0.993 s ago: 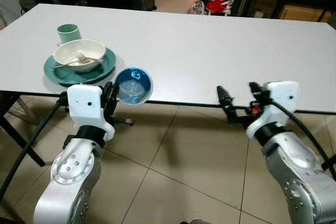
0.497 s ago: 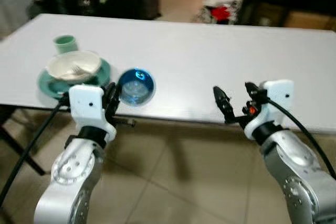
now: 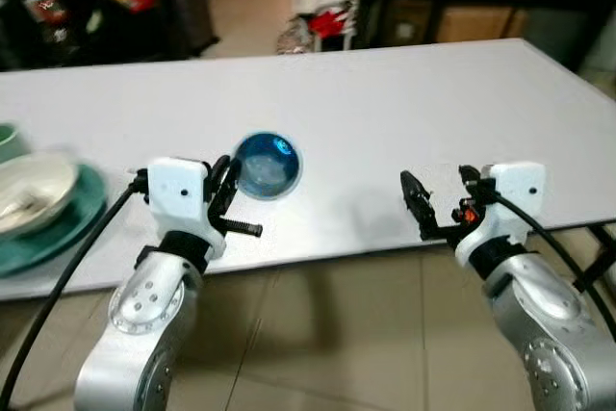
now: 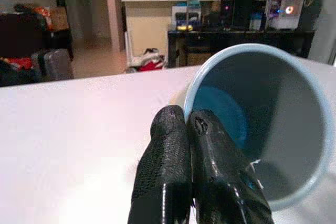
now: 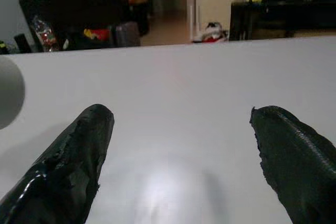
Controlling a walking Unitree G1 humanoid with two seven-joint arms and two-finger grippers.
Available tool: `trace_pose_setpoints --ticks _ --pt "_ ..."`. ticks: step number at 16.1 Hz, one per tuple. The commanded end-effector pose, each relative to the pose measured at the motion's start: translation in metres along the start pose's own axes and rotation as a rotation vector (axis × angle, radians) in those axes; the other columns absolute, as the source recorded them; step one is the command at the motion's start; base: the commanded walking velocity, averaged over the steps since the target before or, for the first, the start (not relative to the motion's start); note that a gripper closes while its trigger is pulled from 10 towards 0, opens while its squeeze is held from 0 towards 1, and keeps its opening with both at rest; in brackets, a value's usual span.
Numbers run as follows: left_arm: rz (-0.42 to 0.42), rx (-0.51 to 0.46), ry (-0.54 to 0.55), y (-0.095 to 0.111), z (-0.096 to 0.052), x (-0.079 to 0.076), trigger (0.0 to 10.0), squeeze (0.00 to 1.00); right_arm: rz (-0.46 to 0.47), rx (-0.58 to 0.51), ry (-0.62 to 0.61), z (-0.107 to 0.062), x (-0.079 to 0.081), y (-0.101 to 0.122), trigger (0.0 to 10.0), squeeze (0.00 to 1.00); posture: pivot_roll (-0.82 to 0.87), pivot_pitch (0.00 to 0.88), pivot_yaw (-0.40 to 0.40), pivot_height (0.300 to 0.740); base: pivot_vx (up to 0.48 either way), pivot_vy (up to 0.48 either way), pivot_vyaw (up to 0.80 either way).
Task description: Setting the table
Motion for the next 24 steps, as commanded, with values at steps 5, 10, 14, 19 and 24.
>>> trace_pose_setpoints --ticks 5,10,14,19,24 --pt "0.042 -0.016 0.006 0.006 0.004 0.011 10.0 0.0 -0.008 -0.032 0.056 0.004 0.008 0.004 10.0 0.0 -0.06 0.0 0.031 0.74 0.31 0.0 0.0" --pt "0.051 -0.016 0.031 0.007 0.006 0.02 10.0 0.0 0.018 -0.04 0.104 0.004 0.016 0.006 10.0 0.0 -0.07 0.0 0.037 0.74 0.295 0.0 0.0" --pt "0.045 -0.002 0.04 0.004 0.002 0.02 10.0 0.0 -0.049 -0.04 0.141 0.001 0.021 0.006 10.0 0.0 -0.08 0.0 0.044 0.74 0.283 0.0 0.4" --pt "0.066 0.022 0.047 0.005 0.015 0.029 10.0 0.0 -0.09 -0.03 0.237 -0.001 0.021 0.004 10.0 0.0 -0.1 0.0 0.063 0.74 0.0 0.0 0.0" --pt "0.032 0.162 0.036 0.002 0.074 0.043 10.0 0.0 -0.157 0.021 0.344 -0.005 0.027 0.004 10.0 0.0 -0.11 0.0 0.074 0.74 0.0 0.0 0.0"
Point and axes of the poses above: a point about 5 cm out from each wrist's last joint towards the gripper, its own z axis pointing out of the wrist towards the gripper, its own y axis along the axis of the wrist's last joint, x = y × z, the point moved 1 cm from there along z, pointing out of the wrist towards the gripper, and after that the axes turned 10 degrees about -z, right-handed, at the moved point
